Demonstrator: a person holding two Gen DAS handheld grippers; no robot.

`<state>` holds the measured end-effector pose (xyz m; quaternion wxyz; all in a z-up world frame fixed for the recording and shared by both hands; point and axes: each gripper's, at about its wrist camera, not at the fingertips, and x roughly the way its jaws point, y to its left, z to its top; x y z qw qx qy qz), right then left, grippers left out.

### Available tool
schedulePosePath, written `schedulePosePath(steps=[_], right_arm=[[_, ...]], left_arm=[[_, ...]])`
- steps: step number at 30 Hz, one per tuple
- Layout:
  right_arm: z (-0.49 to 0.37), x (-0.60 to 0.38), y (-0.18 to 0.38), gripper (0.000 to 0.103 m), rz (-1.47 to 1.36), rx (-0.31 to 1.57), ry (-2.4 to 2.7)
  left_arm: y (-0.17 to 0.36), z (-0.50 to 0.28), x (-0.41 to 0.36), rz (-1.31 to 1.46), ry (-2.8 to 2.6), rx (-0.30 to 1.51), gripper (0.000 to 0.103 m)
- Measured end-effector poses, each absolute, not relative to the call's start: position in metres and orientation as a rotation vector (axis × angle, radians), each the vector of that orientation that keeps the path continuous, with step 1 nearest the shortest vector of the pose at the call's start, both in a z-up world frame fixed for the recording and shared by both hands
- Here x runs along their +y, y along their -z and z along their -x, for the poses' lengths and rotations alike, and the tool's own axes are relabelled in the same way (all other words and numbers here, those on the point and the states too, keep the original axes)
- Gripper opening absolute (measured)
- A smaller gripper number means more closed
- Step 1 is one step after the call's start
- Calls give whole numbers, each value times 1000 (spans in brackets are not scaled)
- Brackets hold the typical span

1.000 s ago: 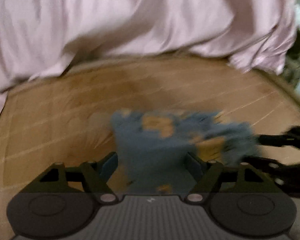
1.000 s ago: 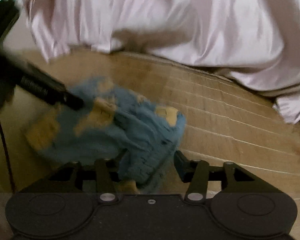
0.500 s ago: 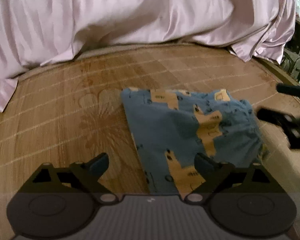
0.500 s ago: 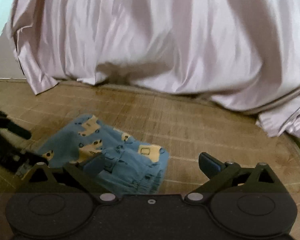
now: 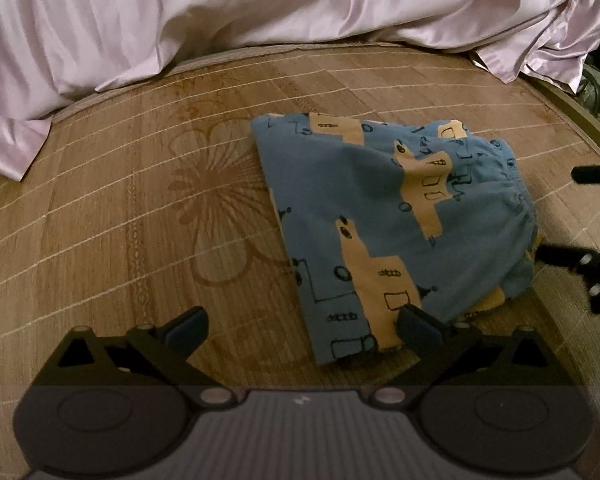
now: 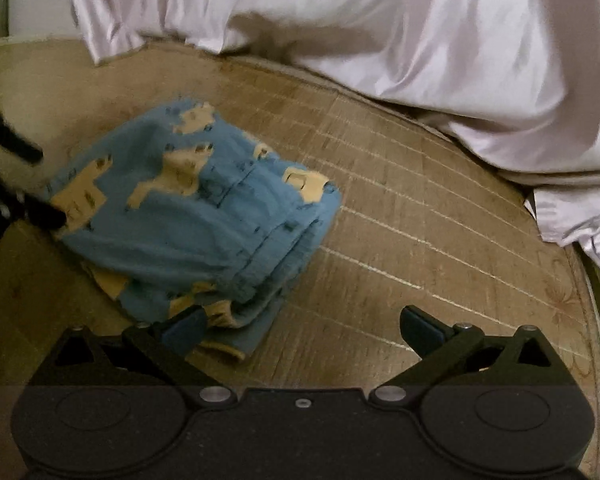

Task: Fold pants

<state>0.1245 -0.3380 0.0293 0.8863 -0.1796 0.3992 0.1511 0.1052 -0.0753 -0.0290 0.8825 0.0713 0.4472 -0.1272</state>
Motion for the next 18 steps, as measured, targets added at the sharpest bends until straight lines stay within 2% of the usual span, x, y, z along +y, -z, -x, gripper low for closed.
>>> schedulePosePath(steps=[7,18], right_arm=[[-143,-374,-41,102,156,871,-306],[-133,-360,-35,102,254,957,-396]], left_arm=[[29,-104,-71,-126,261,955,103],[29,-77,-57,-76,236,1009,103]])
